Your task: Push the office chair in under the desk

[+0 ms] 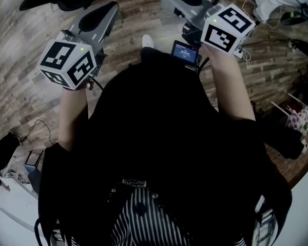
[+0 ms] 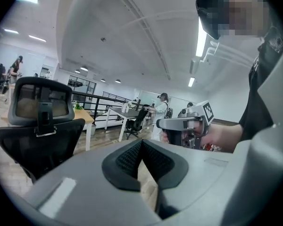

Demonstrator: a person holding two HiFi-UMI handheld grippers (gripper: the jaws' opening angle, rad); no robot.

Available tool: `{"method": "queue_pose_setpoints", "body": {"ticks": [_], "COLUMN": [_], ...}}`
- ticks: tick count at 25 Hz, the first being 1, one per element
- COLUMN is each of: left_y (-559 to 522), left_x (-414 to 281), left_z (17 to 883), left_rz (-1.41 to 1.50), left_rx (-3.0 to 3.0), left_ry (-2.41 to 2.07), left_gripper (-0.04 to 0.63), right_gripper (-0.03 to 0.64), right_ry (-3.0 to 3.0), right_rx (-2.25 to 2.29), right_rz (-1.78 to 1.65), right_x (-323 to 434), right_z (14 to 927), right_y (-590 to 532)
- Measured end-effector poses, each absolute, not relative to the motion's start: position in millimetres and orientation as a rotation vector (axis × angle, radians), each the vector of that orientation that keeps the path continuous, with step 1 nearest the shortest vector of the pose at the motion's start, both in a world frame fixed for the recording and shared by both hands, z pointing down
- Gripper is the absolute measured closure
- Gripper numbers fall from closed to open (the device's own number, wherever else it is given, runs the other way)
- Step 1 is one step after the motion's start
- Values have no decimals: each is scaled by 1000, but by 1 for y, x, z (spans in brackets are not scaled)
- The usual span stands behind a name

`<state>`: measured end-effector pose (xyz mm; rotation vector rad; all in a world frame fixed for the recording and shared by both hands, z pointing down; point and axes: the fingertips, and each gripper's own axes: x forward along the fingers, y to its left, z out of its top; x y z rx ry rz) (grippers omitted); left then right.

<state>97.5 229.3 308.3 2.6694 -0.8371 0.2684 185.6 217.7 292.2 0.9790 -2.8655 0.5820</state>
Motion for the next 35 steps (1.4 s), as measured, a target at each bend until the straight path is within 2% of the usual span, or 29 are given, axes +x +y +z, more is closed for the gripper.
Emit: {"method": "queue_pose_setpoints", "body": {"ticks": [9,17,26,35], "left_y": [155,125,99,3], "left_x": [148,155,105,19], "left_z": [283,283,300,301], "left_rz": [251,247,215,192], "left_rx": [2687,2643,2530,2465], "left_ry": [-957,-1074,-1194,-1313], "left_gripper": [591,591,591,591], "right_gripper": [618,618,618,618], "right_ry": [-2927,-2957,-2950,-2949], "right_rx": [883,787,663,610], "right_rz": [533,555,597,554], "right_x": [224,234,187,117], "right_z": [268,273,292,286], "right_y": [136,99,65,-34]}}
